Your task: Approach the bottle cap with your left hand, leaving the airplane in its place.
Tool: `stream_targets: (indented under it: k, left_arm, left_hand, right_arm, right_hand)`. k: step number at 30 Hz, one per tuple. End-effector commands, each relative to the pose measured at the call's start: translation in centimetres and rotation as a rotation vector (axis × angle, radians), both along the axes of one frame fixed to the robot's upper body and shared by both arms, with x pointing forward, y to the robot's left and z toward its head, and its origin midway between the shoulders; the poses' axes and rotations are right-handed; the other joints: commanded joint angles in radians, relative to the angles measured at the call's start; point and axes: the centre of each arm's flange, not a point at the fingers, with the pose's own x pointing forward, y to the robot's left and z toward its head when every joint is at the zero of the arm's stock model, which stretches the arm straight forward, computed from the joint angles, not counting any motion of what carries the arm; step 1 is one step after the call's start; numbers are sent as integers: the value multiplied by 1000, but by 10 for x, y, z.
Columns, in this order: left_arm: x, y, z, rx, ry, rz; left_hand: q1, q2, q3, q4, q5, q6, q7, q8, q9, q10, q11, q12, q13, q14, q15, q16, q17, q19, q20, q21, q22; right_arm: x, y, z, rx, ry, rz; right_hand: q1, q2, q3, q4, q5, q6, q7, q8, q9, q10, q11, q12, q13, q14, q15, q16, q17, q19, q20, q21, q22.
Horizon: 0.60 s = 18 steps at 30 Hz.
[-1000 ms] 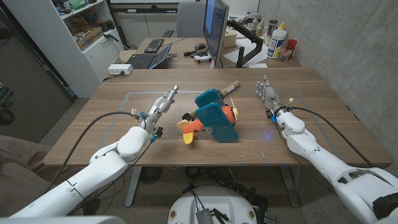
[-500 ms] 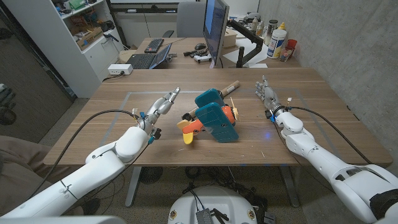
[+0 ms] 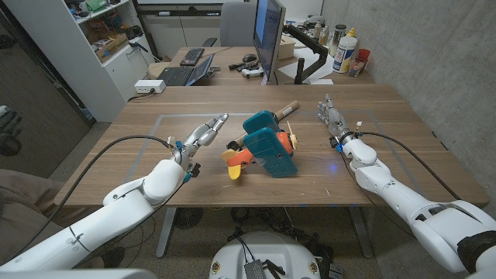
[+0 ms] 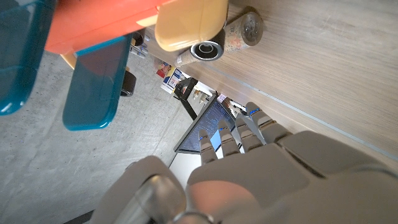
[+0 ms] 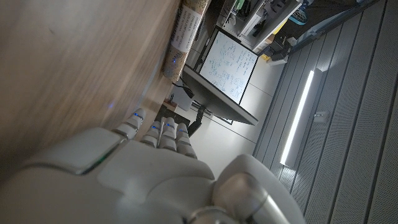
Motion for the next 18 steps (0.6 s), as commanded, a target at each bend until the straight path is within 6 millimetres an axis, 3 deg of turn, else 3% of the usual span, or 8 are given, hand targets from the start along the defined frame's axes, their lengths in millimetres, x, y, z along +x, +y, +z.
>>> stream_targets:
  k: [1,18]
  left_arm:
    - [-8,-9,-3,46,-26,6]
    - [-28,-7,-17,52,-27,39]
  left_hand:
    - [0,-10,-9,3,4,0,-5,2,3,6,-7,4,3,8,-112,4,4,14,-12,3,1]
    - [-4,-16,-10,5,10,-8,-5,-1,3,7,-12,2,3,12,-117,3,4,24,-21,3,1]
  right_arm:
    - [1,-3,-4,-19,-2,-16]
    - [4,-4,-11,-40,6,-34]
  right_hand:
    - [0,3,1,5,7,-6,4,5,5,-7,4,4,4,-12,0,3,2,-6,-3,7,3]
    - [0,4,0,6,7,-10,2,5,5,-12,5,4,4,-15,1,3,2,-11,-3,6,3]
